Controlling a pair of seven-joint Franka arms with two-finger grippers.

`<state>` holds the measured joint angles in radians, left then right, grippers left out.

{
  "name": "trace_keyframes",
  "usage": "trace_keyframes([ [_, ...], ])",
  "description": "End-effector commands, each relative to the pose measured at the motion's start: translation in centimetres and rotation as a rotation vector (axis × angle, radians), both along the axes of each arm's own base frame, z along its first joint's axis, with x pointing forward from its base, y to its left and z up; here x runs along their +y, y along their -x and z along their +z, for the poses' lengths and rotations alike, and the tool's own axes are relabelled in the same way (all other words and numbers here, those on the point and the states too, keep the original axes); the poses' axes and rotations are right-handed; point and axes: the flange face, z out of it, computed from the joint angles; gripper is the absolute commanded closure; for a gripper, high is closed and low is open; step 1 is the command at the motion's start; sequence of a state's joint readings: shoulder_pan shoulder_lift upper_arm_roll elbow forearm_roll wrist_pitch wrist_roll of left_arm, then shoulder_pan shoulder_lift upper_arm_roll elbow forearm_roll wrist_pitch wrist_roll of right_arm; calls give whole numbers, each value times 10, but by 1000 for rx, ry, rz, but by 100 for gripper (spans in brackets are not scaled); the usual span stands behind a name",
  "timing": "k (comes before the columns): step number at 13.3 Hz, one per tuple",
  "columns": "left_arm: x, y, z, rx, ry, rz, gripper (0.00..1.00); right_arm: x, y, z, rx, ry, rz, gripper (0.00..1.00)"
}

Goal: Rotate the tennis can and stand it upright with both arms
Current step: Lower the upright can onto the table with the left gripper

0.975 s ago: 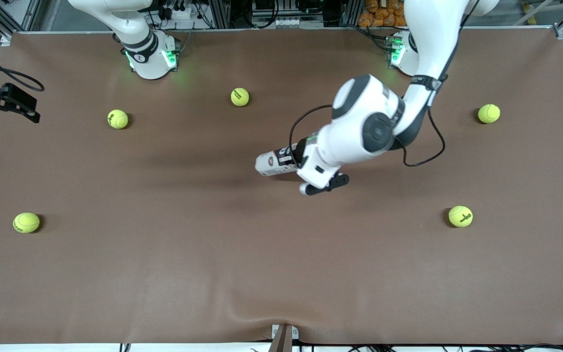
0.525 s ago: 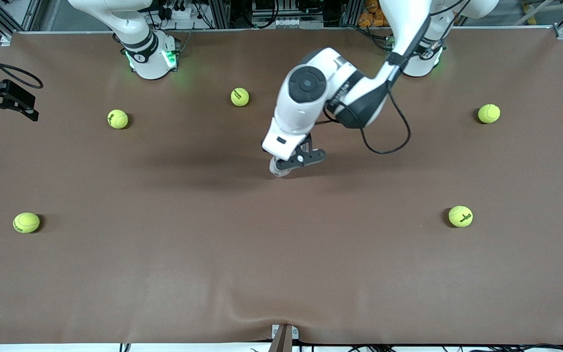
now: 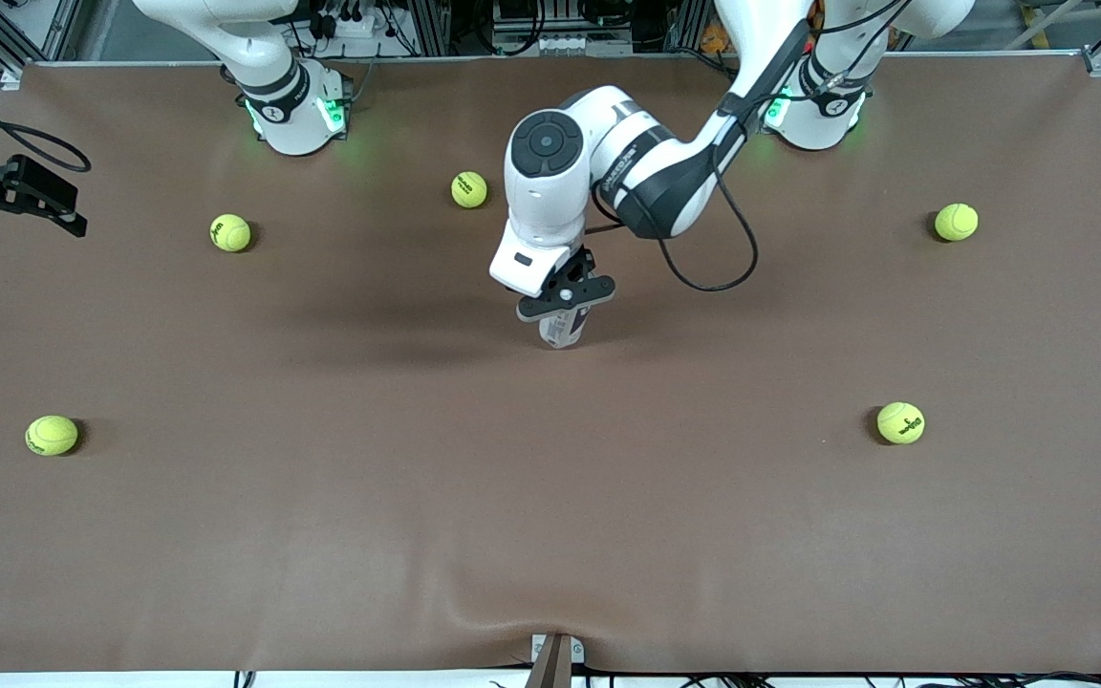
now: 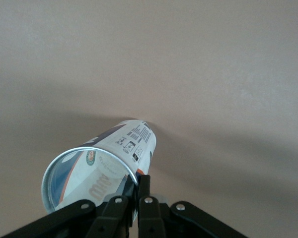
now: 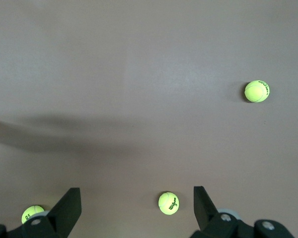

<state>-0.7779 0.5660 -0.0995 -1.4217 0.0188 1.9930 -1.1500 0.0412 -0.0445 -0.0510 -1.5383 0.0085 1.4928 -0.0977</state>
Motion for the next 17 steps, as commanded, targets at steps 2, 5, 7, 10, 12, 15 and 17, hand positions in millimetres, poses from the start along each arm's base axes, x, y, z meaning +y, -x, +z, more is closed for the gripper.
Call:
trace_keyframes([
  [2,-7,-4,-4,-18,-23,16,100,-3,1,1,1,-16,9,0],
  [5,-11,1,-3,-23,-25,6,100,-3,1,1,3,-13,10,0],
  [7,-11,0,-4,-22,-26,6,84,-3,1,1,2,-10,11,0],
  [10,-11,0,-4,-22,-26,6,74,-3,1,2,2,-10,10,0],
  [12,-10,1,-5,-21,-27,6,67,-4,1,1,5,-8,9,0],
  [15,-11,2,4,-26,-16,8,54,-4,1,1,5,-8,9,0],
  [17,-10,2,10,-29,-7,13,45,-4,1,1,5,-8,9,0],
])
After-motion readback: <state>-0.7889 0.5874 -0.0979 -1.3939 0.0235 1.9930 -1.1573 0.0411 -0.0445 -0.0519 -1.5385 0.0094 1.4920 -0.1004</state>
